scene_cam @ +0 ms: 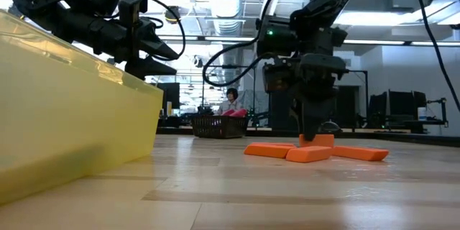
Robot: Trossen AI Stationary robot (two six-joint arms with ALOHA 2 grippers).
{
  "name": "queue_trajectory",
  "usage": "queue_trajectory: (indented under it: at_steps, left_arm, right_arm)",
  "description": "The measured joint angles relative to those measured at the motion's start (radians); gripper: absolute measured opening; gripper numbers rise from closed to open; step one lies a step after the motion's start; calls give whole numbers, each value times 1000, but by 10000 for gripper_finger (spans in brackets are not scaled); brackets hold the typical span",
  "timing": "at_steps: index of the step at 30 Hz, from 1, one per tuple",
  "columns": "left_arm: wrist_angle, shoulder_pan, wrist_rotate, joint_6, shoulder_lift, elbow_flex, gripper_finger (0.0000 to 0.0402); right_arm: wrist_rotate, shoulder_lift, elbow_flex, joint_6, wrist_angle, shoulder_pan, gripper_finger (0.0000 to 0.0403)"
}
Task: Pick & Place School Supplies
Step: Put the orange eraser into the bottom black bin
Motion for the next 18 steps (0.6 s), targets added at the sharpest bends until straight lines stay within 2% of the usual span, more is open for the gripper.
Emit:
queue_trajectory:
  at_steps: [5, 9, 12, 16, 18]
  left_arm:
    - [-1, 0, 0, 0, 0, 0, 145]
    - [-1, 0, 0, 0, 0, 0, 145]
    - [-1, 0, 0, 0, 0, 0, 145]
    - [-1, 0, 0, 0, 0, 0, 145]
    - [-1, 0, 0, 0, 0, 0, 145]
  right_arm:
    - [-2, 2, 0, 0, 3, -2, 174]
    - [5, 3, 0, -1, 6, -4, 148]
    - [3, 4, -2, -1, 8, -13, 110]
    - [1, 6, -2, -16, 11, -13, 31]
    - [-5, 6, -2, -22, 10, -19, 21]
